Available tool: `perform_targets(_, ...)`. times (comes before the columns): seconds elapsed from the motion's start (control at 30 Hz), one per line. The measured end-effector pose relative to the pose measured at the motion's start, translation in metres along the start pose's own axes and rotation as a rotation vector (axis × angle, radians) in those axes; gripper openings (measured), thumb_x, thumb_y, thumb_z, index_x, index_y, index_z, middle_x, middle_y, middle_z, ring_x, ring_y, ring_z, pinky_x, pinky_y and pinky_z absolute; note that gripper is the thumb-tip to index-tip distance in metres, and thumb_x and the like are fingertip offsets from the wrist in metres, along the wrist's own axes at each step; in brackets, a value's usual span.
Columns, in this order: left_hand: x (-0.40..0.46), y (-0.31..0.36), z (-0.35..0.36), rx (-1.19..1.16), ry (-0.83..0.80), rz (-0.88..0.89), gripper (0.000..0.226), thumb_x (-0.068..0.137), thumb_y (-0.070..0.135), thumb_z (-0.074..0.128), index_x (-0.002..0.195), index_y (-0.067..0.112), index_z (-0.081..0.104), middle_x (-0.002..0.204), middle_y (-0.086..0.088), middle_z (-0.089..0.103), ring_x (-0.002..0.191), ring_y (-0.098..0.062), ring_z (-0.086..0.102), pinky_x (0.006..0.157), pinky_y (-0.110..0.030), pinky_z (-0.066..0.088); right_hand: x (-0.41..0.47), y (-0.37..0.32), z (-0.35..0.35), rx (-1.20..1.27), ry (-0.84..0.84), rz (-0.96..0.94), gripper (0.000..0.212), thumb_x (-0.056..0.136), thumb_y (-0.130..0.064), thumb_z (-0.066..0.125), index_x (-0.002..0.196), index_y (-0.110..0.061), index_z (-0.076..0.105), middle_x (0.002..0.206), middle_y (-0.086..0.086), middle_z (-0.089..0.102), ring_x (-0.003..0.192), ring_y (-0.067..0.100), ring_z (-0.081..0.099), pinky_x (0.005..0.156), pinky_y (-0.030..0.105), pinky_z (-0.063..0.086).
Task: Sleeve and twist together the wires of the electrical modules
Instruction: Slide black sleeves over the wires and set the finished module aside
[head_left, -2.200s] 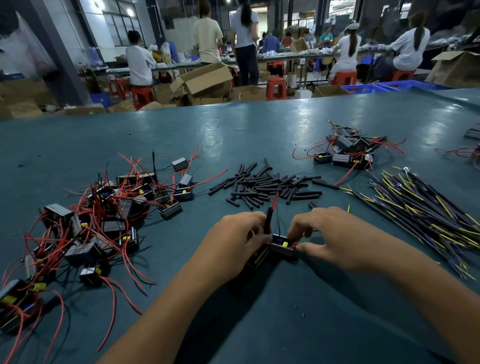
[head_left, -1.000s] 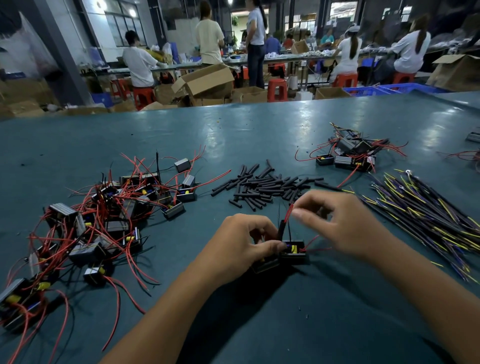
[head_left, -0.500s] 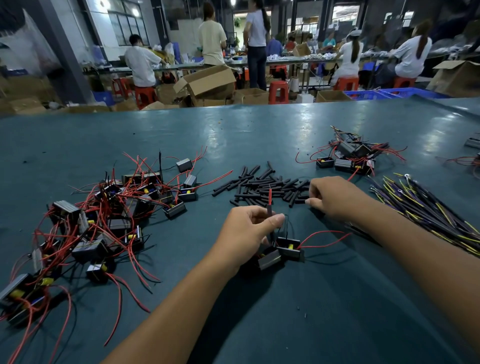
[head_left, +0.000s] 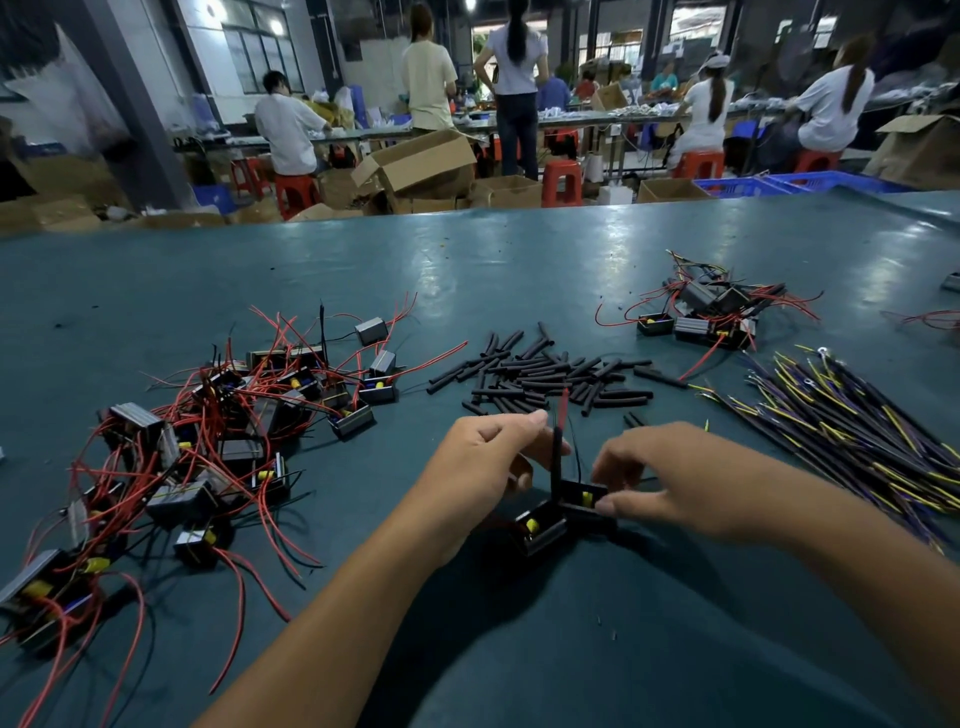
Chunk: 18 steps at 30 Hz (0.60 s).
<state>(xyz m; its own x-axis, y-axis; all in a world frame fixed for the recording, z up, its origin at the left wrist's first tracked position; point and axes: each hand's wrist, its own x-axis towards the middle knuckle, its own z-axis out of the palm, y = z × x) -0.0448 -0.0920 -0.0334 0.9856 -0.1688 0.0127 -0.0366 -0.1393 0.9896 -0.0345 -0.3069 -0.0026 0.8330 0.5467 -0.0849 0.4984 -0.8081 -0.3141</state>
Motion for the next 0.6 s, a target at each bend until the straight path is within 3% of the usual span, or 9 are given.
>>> perform_targets(0.13, -0.002, -0.002, 0.007, -0.045, 0.089, -0.05, 0.033, 0.098, 0.029, 0.063, 0.074, 0.008, 0.069, 0.061, -0.003, 0.062, 0.048, -0.011, 0.05, 0.046, -0.021, 0.04, -0.004, -0.001, 0.011, 0.0, 0.086, -0.087, 0.02, 0.092, -0.042, 0.065, 0.108, -0.03, 0.064, 0.097, -0.018, 0.061, 0.092, 0.0, 0.054, 0.088, 0.021, 0.043)
perform_targets(0.23, -0.003, -0.005, 0.009, 0.112, 0.142, -0.053, 0.039, 0.089, 0.043, 0.073, 0.083, 0.005, 0.067, 0.053, 0.002, 0.056, 0.044, -0.009, 0.049, 0.044, -0.02, 0.04, -0.003, -0.002, 0.015, -0.061, 0.103, -0.133, 0.022, 0.093, -0.045, 0.061, 0.111, -0.032, 0.063, 0.098, -0.019, 0.058, 0.096, 0.002, 0.05, 0.09, 0.021, 0.039)
perform_targets(0.33, -0.003, -0.004, 0.011, 0.186, 0.139, -0.015, 0.032, 0.086, 0.043, 0.076, 0.088, 0.011, 0.071, 0.059, 0.011, 0.059, 0.046, -0.005, 0.049, 0.045, -0.016, 0.039, 0.0, -0.006, 0.019, -0.117, 0.1, -0.16, 0.024, 0.097, -0.045, 0.054, 0.114, -0.031, 0.063, 0.102, -0.014, 0.06, 0.101, 0.006, 0.05, 0.092, 0.024, 0.037)
perform_targets(0.47, 0.0, -0.006, 0.012, 0.126, 0.166, 0.037, 0.013, 0.088, 0.019, 0.077, 0.086, 0.009, 0.068, 0.067, 0.007, 0.061, 0.047, 0.0, 0.047, 0.048, -0.016, 0.04, 0.0, -0.007, 0.016, -0.103, 0.06, -0.133, 0.023, 0.096, -0.047, 0.055, 0.11, -0.032, 0.066, 0.1, -0.014, 0.062, 0.098, 0.004, 0.053, 0.091, 0.024, 0.04)
perform_targets(0.6, 0.0, -0.007, 0.014, 0.083, 0.144, 0.074, 0.007, 0.092, 0.009, 0.07, 0.09, 0.013, 0.065, 0.073, -0.001, 0.073, 0.046, 0.0, 0.048, 0.047, -0.014, 0.038, 0.024, 0.015, -0.003, -0.02, 0.155, -0.016, 0.015, 0.096, -0.031, 0.059, 0.103, -0.023, 0.071, 0.099, -0.008, 0.071, 0.09, 0.009, 0.062, 0.086, 0.028, 0.047)
